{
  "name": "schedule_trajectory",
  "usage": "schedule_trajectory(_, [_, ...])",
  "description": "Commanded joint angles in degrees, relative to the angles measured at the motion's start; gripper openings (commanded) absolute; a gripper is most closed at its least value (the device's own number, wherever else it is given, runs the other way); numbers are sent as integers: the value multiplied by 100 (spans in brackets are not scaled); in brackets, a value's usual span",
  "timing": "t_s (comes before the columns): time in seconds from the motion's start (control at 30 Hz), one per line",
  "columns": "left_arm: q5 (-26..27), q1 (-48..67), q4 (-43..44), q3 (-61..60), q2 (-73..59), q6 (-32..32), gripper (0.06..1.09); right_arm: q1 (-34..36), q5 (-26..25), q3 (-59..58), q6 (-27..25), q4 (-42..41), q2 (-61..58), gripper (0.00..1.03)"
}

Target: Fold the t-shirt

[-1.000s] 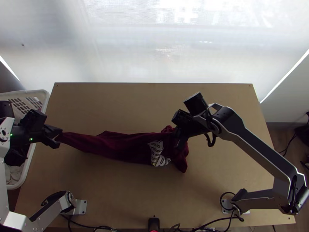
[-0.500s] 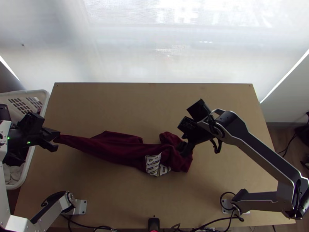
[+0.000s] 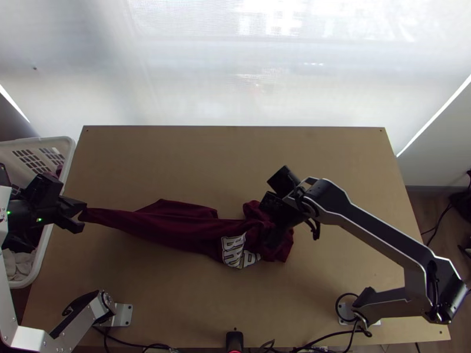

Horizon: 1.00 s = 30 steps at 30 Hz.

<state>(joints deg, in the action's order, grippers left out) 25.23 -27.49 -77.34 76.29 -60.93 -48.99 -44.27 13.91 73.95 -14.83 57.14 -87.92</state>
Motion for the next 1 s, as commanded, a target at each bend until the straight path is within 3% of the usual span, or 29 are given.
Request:
schedule_trajectory(0.0, [8, -73, -9, -18, 2, -49, 9, -20, -11, -56, -90, -634, -647, 74])
schedule_trajectory(0.4, [8, -126, 8, -9, -42, -49, 9, -82, -20, 207, -248, -951, -911, 69])
schedule_trajectory(0.5, [8, -126, 8, 0, -42, -40, 9, -82, -11, 225, -380, -951, -1008, 52])
schedule_trajectory(0.7, [-1, -161, 8, -9, -33, -49, 9, -82, -11, -56, -415, -1004, -1052, 52])
schedule_trajectory(0.9, [8, -169, 26, -9, -42, -49, 9, -99, -3, -100, -600, -1171, -850, 8])
schedule_trajectory(0.97, [8, -169, 26, -9, -51, -49, 9, -90, -3, -127, -662, -1197, -727, 3])
